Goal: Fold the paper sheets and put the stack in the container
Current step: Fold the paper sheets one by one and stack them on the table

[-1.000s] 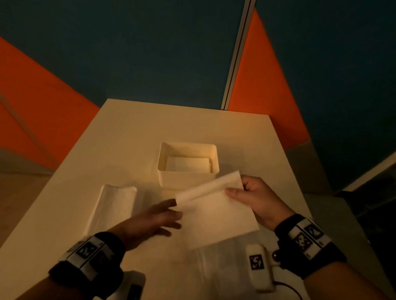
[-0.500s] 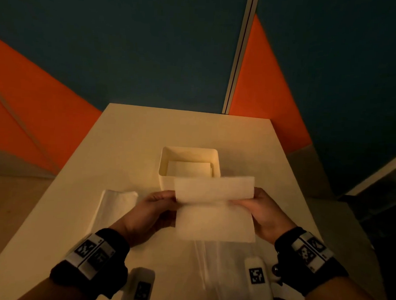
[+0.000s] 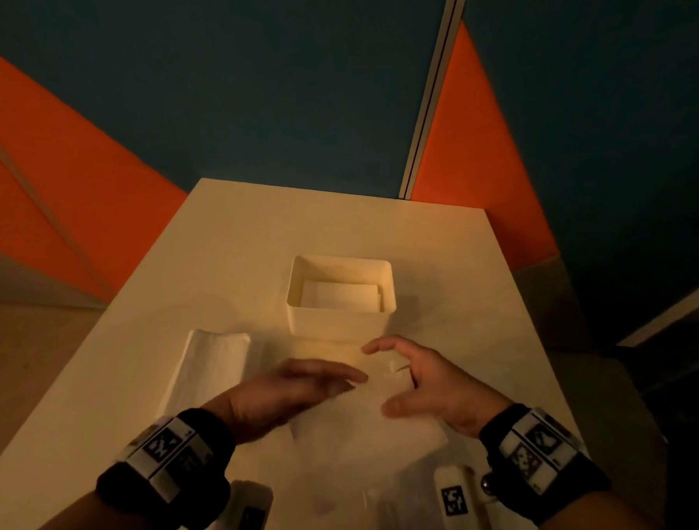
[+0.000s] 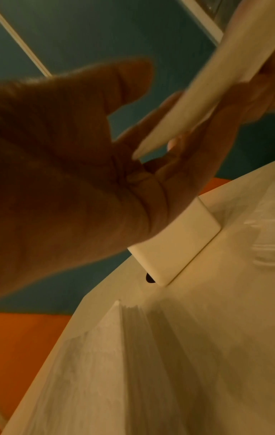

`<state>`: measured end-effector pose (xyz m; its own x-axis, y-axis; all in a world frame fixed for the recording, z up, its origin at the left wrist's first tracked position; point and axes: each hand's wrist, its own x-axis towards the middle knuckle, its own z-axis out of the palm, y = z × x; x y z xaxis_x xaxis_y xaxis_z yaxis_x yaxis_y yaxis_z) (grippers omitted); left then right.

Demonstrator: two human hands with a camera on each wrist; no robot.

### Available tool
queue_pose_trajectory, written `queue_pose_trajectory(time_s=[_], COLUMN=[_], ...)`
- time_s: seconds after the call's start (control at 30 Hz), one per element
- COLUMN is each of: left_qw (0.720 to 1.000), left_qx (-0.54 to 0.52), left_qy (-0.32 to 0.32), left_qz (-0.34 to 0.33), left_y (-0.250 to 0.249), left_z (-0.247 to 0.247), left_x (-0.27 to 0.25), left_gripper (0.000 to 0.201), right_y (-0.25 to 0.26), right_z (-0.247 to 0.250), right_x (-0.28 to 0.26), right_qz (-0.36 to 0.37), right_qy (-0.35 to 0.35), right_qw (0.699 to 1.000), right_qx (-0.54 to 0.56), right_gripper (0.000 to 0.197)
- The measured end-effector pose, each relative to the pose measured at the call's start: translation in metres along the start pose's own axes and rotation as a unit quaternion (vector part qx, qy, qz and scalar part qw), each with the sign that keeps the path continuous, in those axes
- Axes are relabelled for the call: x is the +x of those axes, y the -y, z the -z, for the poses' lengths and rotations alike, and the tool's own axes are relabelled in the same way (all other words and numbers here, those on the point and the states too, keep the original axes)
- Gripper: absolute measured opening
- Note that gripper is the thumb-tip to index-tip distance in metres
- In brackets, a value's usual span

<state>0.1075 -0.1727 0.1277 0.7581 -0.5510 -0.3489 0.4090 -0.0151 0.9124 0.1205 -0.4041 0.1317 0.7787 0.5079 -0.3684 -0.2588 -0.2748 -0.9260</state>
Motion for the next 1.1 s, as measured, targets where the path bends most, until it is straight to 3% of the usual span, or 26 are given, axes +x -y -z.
queue_pose_trajectory(time_s=[0.07,0.13,0.27,0.37,0.43,0.53,0.67,0.87,1.0,1.1], left_qw=[0.999,0.999,0.992,0.969,0.944,0.915,0.895,0.833,0.781,0.759], left_qx=[0.026,0.029,0.031,0.017,0.017,0.019,0.074,0.273,0.415,0.467], left_qy=[0.025,0.005,-0.116,-0.234,-0.321,-0.399,-0.440,-0.480,-0.465,-0.448], left_qz=[0.023,0.031,-0.026,-0.074,-0.070,-0.050,-0.015,0.025,0.025,0.071], left_y=[0.005,0.011,0.019,0.024,0.029,0.039,0.053,0.068,0.071,0.074], left_z=[-0.002,0.002,0.030,0.057,0.075,0.095,0.106,0.109,0.108,0.114], left_x=[0.002,0.003,-0.006,-0.021,-0.031,-0.044,-0.052,-0.048,-0.044,-0.044], left_gripper=[0.033,0.036,0.037,0.037,0.036,0.039,0.040,0.037,0.038,0.038], right_y=[0.000,0.001,-0.001,-0.019,-0.037,-0.065,-0.083,-0.090,-0.088,-0.083], right_z=[-0.004,-0.005,0.008,0.026,0.039,0.057,0.069,0.074,0.072,0.068], right_x=[0.003,0.005,0.006,0.004,0.003,-0.001,-0.007,-0.008,-0.005,0.000], right_qz=[-0.005,-0.009,-0.037,-0.072,-0.106,-0.142,-0.182,-0.212,-0.244,-0.255], right_qy=[0.021,0.012,-0.109,-0.220,-0.264,-0.302,-0.289,-0.283,-0.226,-0.181], right_qw=[1.000,1.000,0.993,0.973,0.958,0.931,0.901,0.892,0.893,0.864], right_qx=[-0.017,-0.015,0.011,-0.008,-0.044,-0.151,-0.268,-0.283,-0.303,-0.396], right_gripper=[0.063,0.058,0.030,0.020,0.017,0.021,0.023,0.023,0.038,0.052])
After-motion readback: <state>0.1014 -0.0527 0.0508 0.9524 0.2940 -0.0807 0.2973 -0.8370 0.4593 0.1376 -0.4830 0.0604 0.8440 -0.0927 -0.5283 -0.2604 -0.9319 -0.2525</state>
